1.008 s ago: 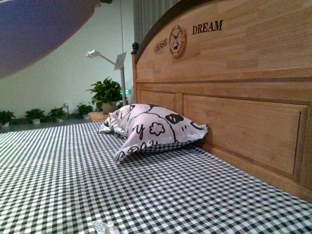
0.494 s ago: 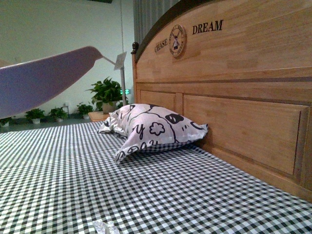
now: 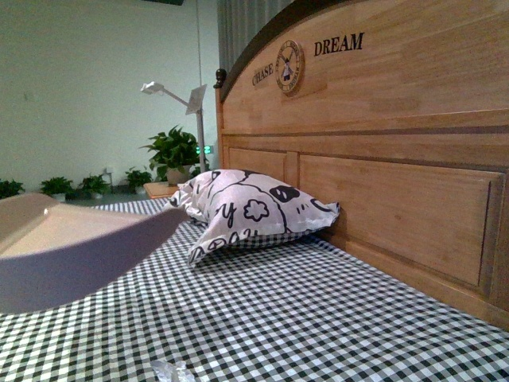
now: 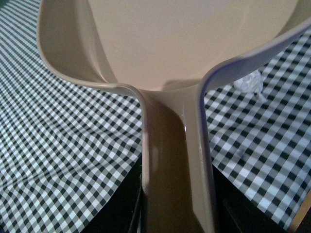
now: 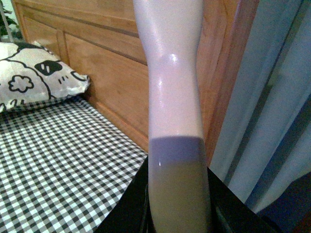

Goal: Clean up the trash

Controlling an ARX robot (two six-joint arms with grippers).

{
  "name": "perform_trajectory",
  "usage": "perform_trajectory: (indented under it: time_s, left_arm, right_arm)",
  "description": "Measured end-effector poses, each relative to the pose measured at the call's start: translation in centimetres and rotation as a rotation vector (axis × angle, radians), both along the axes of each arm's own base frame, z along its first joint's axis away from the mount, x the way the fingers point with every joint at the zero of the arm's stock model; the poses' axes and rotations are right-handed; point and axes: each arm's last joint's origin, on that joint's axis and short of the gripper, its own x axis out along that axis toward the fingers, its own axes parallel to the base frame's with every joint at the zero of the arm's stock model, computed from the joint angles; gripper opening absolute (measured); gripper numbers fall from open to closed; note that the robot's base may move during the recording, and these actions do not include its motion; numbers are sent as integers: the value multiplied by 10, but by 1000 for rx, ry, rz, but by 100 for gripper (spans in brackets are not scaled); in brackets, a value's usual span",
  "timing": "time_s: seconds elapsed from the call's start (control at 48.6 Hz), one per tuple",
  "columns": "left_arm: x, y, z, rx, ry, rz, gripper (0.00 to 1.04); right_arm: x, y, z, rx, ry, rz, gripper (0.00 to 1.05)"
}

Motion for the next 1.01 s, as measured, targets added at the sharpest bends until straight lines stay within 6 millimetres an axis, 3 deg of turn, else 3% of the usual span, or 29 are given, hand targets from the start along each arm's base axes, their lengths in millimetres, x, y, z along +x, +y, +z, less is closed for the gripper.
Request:
perform_trajectory:
  time_s: [0.185,0.453,0.72,1.008]
  left_arm:
    - [10,12,-30,122,70,-50,28]
    - [0,22,-57,303,105,-166,28]
    - [-8,28,-71,367,128,-244,28]
    - [-4,25,-87,369,129,-290,28]
  right_arm:
    - [0,0,0,0,0,0,20]
    - [0,0,0,0,0,0,20]
    - [0,0,0,0,0,0,20]
    - [0,0,0,0,0,0,20]
